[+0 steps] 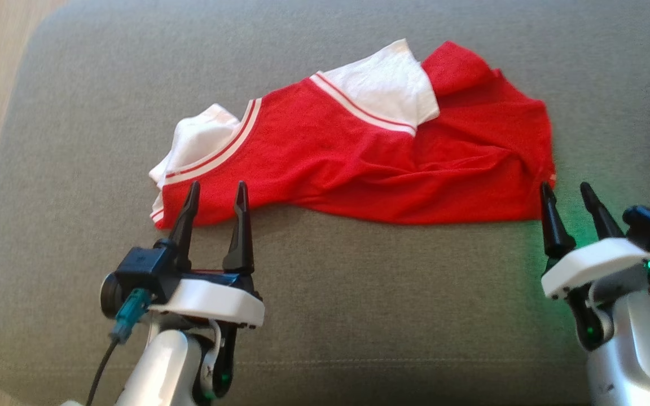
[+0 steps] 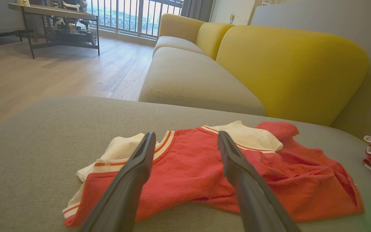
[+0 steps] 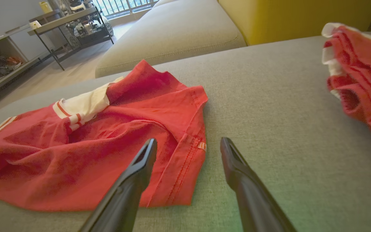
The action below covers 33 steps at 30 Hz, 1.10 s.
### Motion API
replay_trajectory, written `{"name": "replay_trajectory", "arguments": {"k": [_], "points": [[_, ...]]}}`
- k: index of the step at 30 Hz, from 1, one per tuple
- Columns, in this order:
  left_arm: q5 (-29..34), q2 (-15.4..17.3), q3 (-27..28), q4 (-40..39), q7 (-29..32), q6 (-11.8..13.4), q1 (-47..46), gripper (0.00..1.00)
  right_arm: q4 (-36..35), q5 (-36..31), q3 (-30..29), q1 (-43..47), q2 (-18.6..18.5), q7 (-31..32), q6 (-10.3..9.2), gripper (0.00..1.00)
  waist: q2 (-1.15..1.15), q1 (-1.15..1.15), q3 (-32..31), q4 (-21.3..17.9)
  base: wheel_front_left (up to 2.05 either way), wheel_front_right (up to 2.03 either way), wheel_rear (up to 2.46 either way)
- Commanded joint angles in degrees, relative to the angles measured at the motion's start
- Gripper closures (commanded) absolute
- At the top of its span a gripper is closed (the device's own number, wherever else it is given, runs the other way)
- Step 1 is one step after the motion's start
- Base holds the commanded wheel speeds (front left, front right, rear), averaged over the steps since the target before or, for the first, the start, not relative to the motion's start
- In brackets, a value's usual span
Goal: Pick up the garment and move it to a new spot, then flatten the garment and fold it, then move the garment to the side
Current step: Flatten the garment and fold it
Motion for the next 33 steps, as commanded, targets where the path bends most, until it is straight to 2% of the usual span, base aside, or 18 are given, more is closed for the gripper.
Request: {"name": "replay_trajectory", "arguments": {"k": [1, 12, 13, 14, 19, 23, 28, 33], "points": [[0.54, 0.17, 1.17, -1.61, -0.29, 0.53, -2.55, 0.00, 0.47, 0.11, 0.96, -3.16, -1.04, -0.08, -0.01, 0.00, 0.00, 0.00, 1.57, 1.38, 0.00, 0.00, 0.00], [0.41, 0.17, 0.19, -1.73, -0.29, 1.44, -4.22, 0.00, 11.89, 0.15, 0.75, -10.82, -3.91, -2.19, -0.01, 0.00, 0.00, 0.00, 3.33, 3.32, 0.00, 0.00, 0.00], [0.39, 0.17, 0.19, -1.71, -0.29, 1.48, -4.19, 0.00, 12.81, 0.34, 0.50, -11.28, -3.91, -2.39, -0.01, 0.43, 0.00, 0.00, 3.29, 3.39, 0.00, 0.00, 0.00], [0.37, 0.17, 0.22, -1.68, -0.29, 1.53, -4.13, 0.00, 13.58, 0.57, 0.23, -11.68, -3.93, -2.61, -0.01, 1.00, 0.00, 0.00, 3.20, 3.42, 0.00, 0.00, 0.00], [0.28, 0.17, 0.77, -1.47, -0.29, 1.70, -3.51, 0.00, 15.20, 2.18, -0.28, -11.97, -3.87, -3.87, -0.01, 1.00, 0.00, 0.00, 2.27, 2.84, 0.00, 0.00, 0.00], [0.10, 0.17, 1.23, -1.40, -0.29, 1.55, -3.04, 0.00, 13.35, 4.87, 0.66, -10.82, -3.17, -4.68, -0.01, 1.00, 0.00, 0.00, 1.09, 1.57, 0.00, 0.00, 0.00], [0.09, 0.17, 1.73, -1.07, -0.29, 1.09, -2.57, 0.00, 6.79, 13.77, 5.33, -8.15, -2.86, -3.91, -0.01, 1.00, 0.00, 0.00, -0.49, -0.28, 0.00, 0.00, 0.00], [-0.07, 0.17, 2.21, -0.93, -0.29, 0.74, -1.94, 0.00, -4.12, 23.70, 10.41, -3.20, -6.39, -3.28, -0.01, 1.00, 0.00, 0.00, -1.75, -1.72, 0.00, 0.00, 0.00]]}}
